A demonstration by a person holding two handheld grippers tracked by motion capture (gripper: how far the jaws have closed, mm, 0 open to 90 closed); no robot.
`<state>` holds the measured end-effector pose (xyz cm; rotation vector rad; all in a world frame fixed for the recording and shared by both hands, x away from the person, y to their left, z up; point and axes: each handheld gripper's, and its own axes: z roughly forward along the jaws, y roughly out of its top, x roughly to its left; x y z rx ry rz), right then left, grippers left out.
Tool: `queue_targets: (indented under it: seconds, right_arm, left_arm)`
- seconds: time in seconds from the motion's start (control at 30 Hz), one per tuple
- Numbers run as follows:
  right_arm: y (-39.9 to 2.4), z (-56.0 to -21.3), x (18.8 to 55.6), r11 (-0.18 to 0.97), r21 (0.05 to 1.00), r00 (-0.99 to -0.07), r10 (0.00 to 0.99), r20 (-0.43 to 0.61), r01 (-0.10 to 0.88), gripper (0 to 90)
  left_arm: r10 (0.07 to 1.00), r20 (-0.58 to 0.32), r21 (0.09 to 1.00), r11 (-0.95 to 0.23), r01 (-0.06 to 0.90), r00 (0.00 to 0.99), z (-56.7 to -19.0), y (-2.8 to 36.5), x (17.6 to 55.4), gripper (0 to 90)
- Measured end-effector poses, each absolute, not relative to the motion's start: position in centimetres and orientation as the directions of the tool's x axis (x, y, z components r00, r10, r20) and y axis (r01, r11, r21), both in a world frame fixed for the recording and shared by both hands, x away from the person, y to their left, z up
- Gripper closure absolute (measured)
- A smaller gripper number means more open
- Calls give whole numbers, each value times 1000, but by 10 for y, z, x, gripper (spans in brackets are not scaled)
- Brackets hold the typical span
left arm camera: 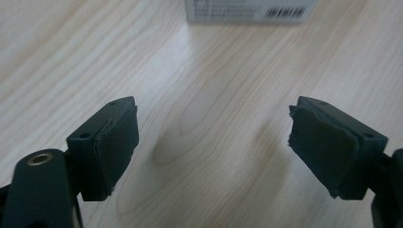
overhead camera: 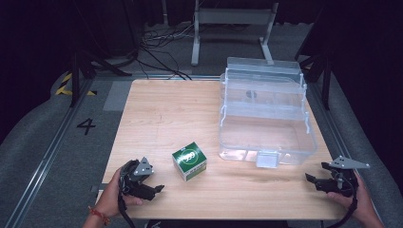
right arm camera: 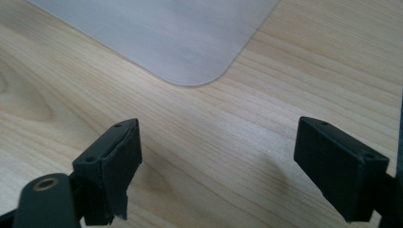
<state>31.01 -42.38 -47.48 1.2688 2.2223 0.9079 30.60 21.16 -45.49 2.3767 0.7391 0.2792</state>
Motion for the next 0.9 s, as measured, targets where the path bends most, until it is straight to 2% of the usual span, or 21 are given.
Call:
queue_targets:
  seconds: [0.1, 0.37, 0.57, 0.73, 0.9]
  right_arm:
    - [-425, -470, 310, 350, 740, -496, 868, -25, 575, 190]
    - [-426, -447, 309, 300, 803, -473, 881, -26, 515, 230]
    - [-426, -420, 315, 279, 836, -446, 894, -45, 473, 270]
    - [-421, -401, 322, 296, 842, -445, 893, -76, 450, 269]
    - [-416, -388, 335, 265, 860, -445, 894, -50, 436, 259]
  left_arm:
    - [582, 41, 658, -627, 416, 812, -442, 204, 302, 168]
    - [568, 39, 732, -576, 364, 822, -412, 179, 297, 159]
    - [564, 79, 721, -602, 343, 822, -399, 153, 303, 158]
    - [582, 87, 700, -614, 366, 809, -395, 139, 315, 158]
    - [580, 86, 669, -636, 384, 810, -397, 128, 328, 158]
